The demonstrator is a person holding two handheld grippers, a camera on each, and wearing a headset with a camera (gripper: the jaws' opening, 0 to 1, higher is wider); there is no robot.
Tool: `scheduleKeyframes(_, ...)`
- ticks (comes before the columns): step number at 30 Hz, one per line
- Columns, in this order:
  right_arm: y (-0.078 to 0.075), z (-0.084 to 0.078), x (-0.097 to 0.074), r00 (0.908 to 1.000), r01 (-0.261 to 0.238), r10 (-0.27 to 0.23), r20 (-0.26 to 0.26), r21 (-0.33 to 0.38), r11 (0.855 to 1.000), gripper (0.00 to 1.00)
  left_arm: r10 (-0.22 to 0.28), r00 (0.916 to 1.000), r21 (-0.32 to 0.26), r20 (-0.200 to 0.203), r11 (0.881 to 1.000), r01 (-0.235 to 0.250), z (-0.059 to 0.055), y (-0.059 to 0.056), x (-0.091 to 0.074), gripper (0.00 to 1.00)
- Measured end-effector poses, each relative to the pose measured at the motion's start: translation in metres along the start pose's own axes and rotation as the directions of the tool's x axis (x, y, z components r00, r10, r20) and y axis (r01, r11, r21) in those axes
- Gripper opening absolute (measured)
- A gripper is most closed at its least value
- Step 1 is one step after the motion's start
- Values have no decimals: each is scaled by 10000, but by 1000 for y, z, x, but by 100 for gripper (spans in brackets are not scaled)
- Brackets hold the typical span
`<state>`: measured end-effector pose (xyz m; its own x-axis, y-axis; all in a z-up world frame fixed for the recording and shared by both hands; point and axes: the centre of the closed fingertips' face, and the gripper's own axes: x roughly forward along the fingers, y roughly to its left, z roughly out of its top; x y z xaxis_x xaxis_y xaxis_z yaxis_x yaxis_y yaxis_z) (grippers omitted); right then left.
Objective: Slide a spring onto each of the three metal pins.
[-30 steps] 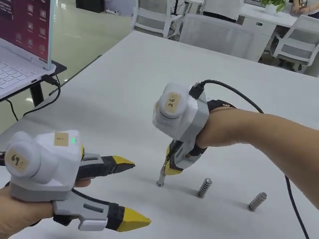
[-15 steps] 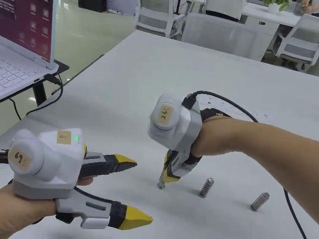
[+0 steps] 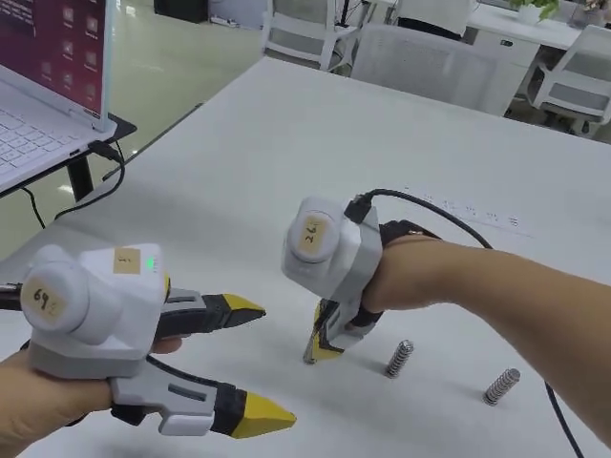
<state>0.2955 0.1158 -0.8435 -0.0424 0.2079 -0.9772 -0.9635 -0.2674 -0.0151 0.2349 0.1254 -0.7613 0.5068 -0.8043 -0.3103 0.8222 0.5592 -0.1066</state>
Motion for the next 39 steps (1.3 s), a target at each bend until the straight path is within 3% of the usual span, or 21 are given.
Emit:
scheduleKeyframes(13,1,-1,3,10000,-18,18,19,180,9998,10,-16,10000,-17,-39,10000,16,-1,0,-1,64)
scheduleKeyframes(25,-2,-6,-2,9996,69,-86,279,589,9982,19,-22,10000,-6,-31,10000,22,0,0,-1,65)
scheduleKeyframes(36,-6,-11,-18,9941,338,-453,990,1145,9929,29,52,10000,-6,-52,10000,-52,2,3,1,67)
scheduleKeyframes(39,-6,-11,-27,9875,382,-602,1460,1495,9880,30,84,9999,-2,-58,10000,-84,3,4,1,67)
